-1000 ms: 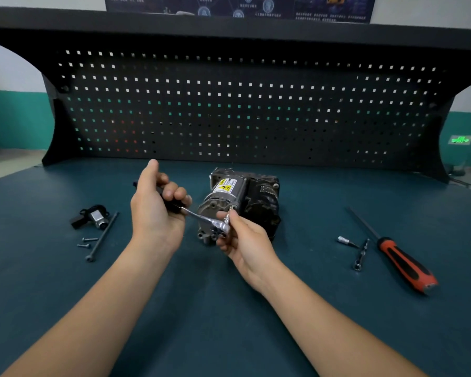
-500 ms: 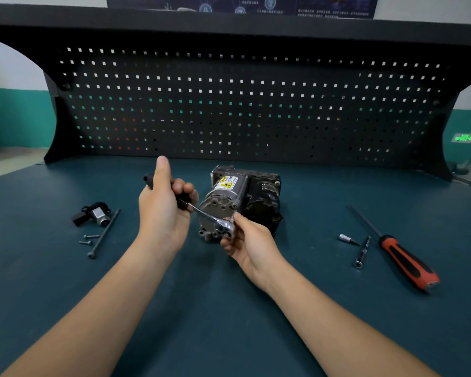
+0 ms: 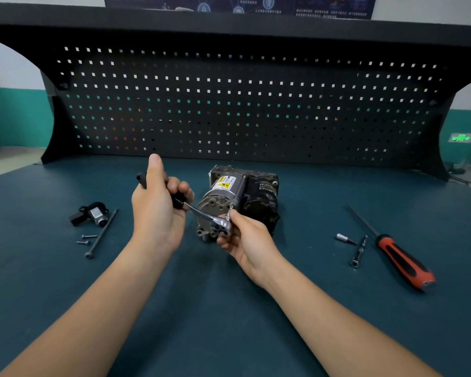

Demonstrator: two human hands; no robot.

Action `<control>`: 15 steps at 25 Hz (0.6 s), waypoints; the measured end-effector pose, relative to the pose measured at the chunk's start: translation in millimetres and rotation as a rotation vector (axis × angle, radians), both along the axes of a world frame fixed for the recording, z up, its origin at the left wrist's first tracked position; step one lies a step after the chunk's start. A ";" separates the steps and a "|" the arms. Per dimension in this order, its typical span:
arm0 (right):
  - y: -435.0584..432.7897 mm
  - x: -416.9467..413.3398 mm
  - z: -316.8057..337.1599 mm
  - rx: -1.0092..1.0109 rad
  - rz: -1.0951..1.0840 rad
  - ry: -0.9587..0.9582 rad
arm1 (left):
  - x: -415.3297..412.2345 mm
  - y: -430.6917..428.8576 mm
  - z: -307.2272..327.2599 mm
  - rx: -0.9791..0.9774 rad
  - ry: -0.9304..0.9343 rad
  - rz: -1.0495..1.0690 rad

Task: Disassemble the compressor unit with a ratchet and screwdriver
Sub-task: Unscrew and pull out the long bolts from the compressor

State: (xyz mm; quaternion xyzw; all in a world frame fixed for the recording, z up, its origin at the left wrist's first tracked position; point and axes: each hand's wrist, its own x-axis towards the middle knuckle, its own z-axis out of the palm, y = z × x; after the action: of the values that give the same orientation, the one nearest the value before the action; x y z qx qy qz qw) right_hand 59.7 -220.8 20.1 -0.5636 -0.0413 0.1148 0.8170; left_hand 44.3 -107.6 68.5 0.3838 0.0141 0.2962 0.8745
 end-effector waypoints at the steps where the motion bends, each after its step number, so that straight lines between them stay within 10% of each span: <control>1: 0.2 -0.2 0.3 0.000 0.000 0.001 | 0.2 0.6 -0.5 -0.018 0.006 -0.003; 6: -4.8 3.5 5.9 0.064 0.005 0.065 | 7.4 4.4 -1.1 -0.249 0.037 -0.079; 15: -6.6 4.6 10.6 0.159 0.035 0.187 | 14.6 -18.4 9.8 -0.073 0.025 0.037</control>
State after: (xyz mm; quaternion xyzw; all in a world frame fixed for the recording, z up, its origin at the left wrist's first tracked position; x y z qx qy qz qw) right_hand 64.3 -227.4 30.7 -0.4829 0.0162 0.1777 0.8573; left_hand 58.9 -126.0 78.3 0.3548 0.0431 0.3068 0.8821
